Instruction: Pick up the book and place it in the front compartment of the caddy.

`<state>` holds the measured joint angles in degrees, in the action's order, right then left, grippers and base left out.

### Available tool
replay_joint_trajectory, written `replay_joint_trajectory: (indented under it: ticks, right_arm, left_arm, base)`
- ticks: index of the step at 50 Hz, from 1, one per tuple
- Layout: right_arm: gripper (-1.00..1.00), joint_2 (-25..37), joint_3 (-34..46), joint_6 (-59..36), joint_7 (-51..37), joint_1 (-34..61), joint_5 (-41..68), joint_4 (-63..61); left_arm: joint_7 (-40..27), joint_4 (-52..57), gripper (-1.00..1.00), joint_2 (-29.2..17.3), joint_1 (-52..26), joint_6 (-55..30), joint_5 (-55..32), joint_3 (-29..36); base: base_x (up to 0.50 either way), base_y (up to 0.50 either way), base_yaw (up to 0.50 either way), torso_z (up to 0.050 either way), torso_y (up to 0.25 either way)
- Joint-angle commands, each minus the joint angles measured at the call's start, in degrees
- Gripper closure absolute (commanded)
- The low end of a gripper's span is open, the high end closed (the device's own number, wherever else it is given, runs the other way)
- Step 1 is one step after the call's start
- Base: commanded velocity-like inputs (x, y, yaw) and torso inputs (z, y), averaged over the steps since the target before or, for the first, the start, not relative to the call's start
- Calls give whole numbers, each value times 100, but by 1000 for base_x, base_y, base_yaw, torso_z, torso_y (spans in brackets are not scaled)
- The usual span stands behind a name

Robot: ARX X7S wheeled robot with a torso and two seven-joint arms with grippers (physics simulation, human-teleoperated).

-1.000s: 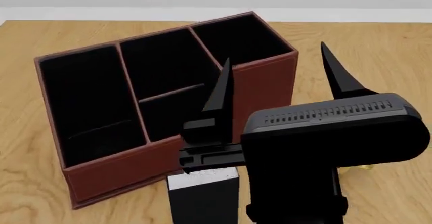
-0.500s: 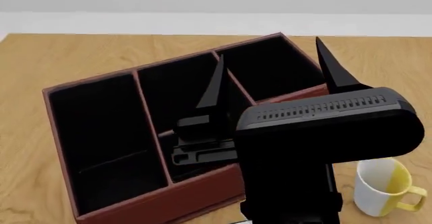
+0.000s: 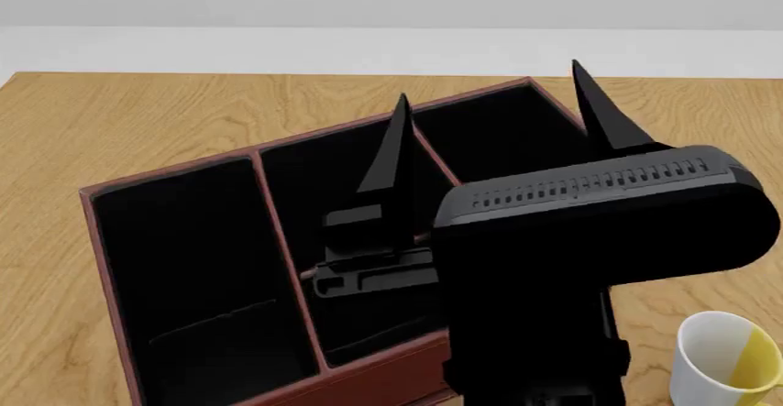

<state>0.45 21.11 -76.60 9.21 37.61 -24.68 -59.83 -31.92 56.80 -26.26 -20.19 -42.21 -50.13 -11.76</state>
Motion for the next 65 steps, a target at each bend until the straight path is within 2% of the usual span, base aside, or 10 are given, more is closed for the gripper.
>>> replay_joint_trajectory:
  ticks: [1,7,18,27,28,31,35,39,50,65]
  right_arm:
    - [-100,46,753,-1336,2876,1285,-2570,380]
    - [-100,-12,635,-1326,8032,2518,-6083,2298]
    - [-100,1022,1325,-1339,8079,4079,-3540,4486]
    - [-100,2320,3157,-1340,8079,5586,-125,5071]
    - [-100,3180,4017,-1339,7219,6445,735,5399]
    - [-100,3256,5046,-1306,4641,8780,3313,5431]
    - [-100,3091,5905,-1196,1203,9348,6751,5195]
    - [-100,2944,6530,-934,2469,9644,10145,4937]
    - [-100,2462,7450,-261,4355,9664,8623,4826]
    - [-100,2281,8009,94,4762,9280,8026,4637]
  left_arm:
    - [-46,-10,-100,-48,19,70,-55,25]
    - [-128,44,-100,-110,41,90,-174,-59]
    - [-242,69,-100,-215,68,155,-271,-137]
    - [-294,66,-100,-296,170,251,-333,-252]
    - [-296,62,-100,-299,171,259,-332,-247]
    - [-305,58,-100,-313,180,289,-350,-252]
    - [-284,24,-100,-309,178,338,-328,-216]
    - [-282,7,-100,-328,207,385,-344,-245]
    - [-376,77,-100,-449,298,483,-539,-424]
    - [-474,93,-100,-555,353,614,-629,-439]
  base:
    - [0,0,0,0,0]
    - [0,0,0,0,0]
    - [0,0,0,0,0]
    - [0,0,0,0,0]
    - [0,0,0,0,0]
    - [0,0,0,0,0]
    - [0,0,0,0,2]
    - [0,0,0,0,0]
    - [0,0,0,0,0]
    - [0,0,0,0,0]
